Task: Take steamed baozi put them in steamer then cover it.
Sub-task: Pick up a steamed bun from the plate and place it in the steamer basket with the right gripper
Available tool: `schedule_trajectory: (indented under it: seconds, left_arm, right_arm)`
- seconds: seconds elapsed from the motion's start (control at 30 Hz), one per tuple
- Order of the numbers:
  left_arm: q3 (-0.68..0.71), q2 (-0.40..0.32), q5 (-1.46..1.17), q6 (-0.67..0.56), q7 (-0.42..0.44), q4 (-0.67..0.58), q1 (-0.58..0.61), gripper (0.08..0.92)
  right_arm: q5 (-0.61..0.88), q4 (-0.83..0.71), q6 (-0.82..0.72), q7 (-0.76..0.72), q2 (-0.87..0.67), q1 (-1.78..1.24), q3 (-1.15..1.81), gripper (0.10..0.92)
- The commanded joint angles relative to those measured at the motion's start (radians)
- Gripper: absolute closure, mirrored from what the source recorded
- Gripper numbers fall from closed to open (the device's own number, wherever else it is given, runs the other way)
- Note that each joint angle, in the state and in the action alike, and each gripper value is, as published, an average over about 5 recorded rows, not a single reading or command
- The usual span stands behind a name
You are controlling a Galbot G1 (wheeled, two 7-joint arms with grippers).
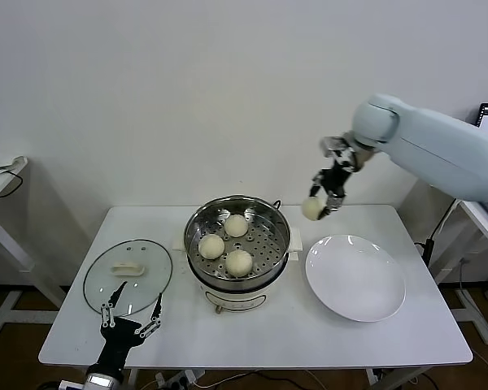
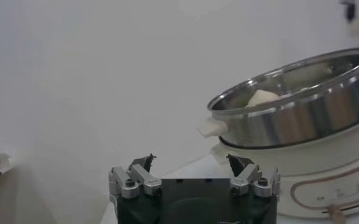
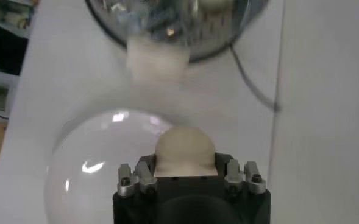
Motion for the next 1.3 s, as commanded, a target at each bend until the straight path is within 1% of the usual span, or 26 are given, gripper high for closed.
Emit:
schedule_trajectory:
  seconds: [0.03, 0.43, 0.9, 1.2, 1.3]
  left_arm:
    - [0.005, -0.006, 0.001, 0.002, -0.001, -0.004, 0.002, 0.177]
    - [-0.005, -0.009, -0.001, -0.001, -0.002, -0.013, 0.008, 0.177]
    - [-0.011, -0.01, -0.001, 0.0, -0.01, -0.011, 0.011, 0.177]
    - [-0.008, -0.015, -0.001, 0.002, -0.019, -0.009, 0.011, 0.177]
    - [-0.009, -0.014, -0.001, 0.001, -0.018, -0.008, 0.01, 0.177]
  right_arm:
    - [0.133, 0.052, -0.053, 0.038, 0.2, 0.104, -0.166, 0.383]
    - [0.076, -0.017, -0.068, 0.124, 0.264, -0.012, -0.173, 0.392]
    - [0.037, -0.055, -0.069, 0.164, 0.271, -0.094, -0.163, 0.397]
    - [0.015, -0.063, -0.069, 0.173, 0.275, -0.114, -0.16, 0.385]
    - [0.009, -0.06, -0.068, 0.172, 0.274, -0.115, -0.16, 0.36]
